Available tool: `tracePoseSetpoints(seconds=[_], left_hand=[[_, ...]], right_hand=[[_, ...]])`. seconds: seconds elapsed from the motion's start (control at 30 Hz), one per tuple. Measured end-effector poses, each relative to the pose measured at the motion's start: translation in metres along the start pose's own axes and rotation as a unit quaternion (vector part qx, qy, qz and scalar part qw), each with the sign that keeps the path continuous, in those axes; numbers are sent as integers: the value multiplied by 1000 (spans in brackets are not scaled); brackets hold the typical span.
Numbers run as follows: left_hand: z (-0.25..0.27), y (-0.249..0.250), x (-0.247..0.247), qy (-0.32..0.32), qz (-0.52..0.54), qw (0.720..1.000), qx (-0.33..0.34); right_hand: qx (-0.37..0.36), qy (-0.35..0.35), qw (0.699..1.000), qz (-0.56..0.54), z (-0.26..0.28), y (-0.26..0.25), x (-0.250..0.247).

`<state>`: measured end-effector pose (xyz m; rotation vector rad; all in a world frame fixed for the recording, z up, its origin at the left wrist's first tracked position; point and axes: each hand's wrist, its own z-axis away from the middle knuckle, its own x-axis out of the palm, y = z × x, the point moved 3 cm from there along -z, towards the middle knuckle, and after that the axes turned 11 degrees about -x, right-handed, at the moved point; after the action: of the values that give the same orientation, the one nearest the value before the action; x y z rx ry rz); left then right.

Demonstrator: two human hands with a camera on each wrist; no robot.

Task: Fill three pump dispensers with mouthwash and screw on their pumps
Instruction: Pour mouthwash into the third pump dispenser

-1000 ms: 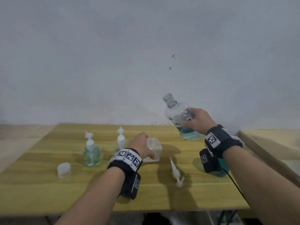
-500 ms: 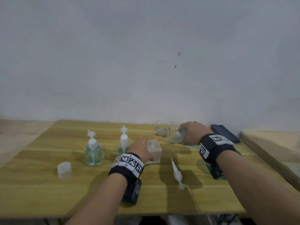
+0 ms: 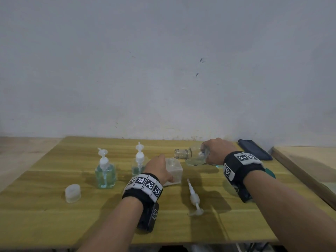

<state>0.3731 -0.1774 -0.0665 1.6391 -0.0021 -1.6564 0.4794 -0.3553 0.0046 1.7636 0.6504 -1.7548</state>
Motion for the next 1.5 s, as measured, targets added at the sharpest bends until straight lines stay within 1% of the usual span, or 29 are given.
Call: tracePoseSetpoints(seconds=[0.63,0.8,0.93,1.5], left_hand=[[2,0,-2,0,-7,1000,4],[3,1,-2,-7,-8,1000,5],[4,0,-3,-26,-20,999,19],[7,0,-6,-31,1,999,25]], right_hand=[[-18,17,999,28,-7,-4,2],[-22,20,999,30,-9,-5,2],[-27,18,999,39,-10,-4,3],[-30,36,996,80,-15,1,-1]])
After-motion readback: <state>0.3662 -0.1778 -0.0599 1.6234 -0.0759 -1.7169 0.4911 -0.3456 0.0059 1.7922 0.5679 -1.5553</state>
